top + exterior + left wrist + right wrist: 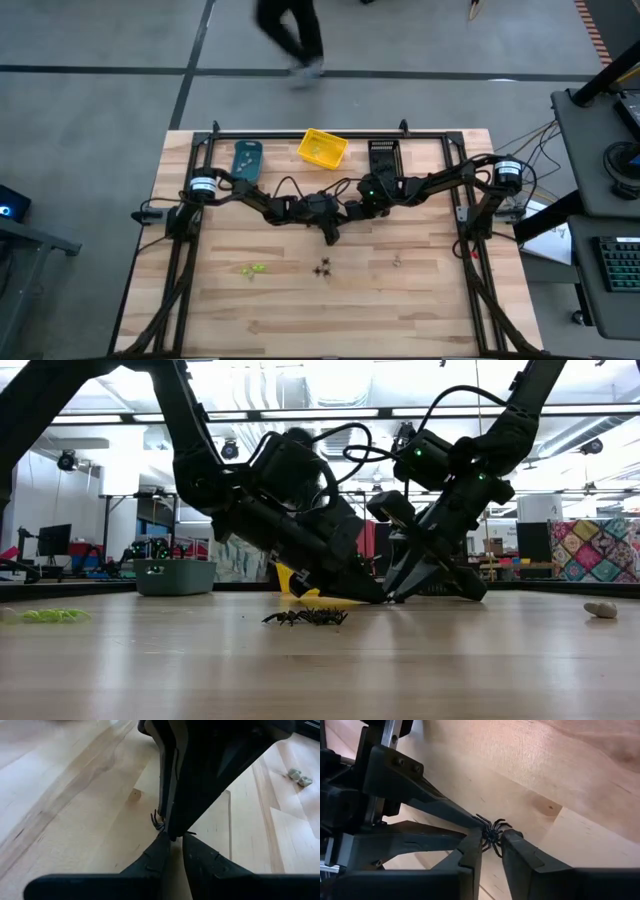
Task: Sort Halloween decoration
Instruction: Put the black spider toy into the black bin
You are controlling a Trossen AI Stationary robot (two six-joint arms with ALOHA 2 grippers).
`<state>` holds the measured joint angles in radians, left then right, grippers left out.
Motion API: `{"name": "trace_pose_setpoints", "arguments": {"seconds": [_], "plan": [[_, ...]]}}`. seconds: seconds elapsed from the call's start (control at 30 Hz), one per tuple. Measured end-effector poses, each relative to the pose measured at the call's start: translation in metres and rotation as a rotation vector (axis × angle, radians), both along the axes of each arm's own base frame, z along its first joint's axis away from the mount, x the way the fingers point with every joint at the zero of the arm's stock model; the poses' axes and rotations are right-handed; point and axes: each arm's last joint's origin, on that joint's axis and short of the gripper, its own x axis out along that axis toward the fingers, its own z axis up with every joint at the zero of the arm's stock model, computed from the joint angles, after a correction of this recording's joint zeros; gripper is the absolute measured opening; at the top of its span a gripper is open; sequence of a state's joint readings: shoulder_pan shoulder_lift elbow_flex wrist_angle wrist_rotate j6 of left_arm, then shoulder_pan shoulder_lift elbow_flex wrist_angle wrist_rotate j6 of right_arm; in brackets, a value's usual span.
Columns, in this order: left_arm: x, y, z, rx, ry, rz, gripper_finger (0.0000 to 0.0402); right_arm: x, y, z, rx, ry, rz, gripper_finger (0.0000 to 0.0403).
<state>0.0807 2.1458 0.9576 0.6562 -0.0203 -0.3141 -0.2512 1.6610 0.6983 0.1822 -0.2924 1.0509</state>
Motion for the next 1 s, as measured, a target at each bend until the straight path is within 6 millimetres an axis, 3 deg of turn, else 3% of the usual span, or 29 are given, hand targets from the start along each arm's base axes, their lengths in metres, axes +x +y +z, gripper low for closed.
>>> {"name": "trace_pose_setpoints", "arguments": {"seconds": [0.47,0.8,1.0], "plan": [[-0.02,-0.002,0.024,-0.013,0.091,-0.014,0.0038,0.0,0.0,0.006,-0.035,-0.027,0.038,0.0028],[-0.03,-0.003,0.049,0.037,0.054,-0.035,0.0038,-0.001,0.0,0.006,-0.031,-0.023,0.035,0.0009],[-0.024,-0.002,0.028,0.045,0.05,-0.038,0.0038,-0.002,0.002,0.006,0.059,-0.006,0.001,0.0009]]}}
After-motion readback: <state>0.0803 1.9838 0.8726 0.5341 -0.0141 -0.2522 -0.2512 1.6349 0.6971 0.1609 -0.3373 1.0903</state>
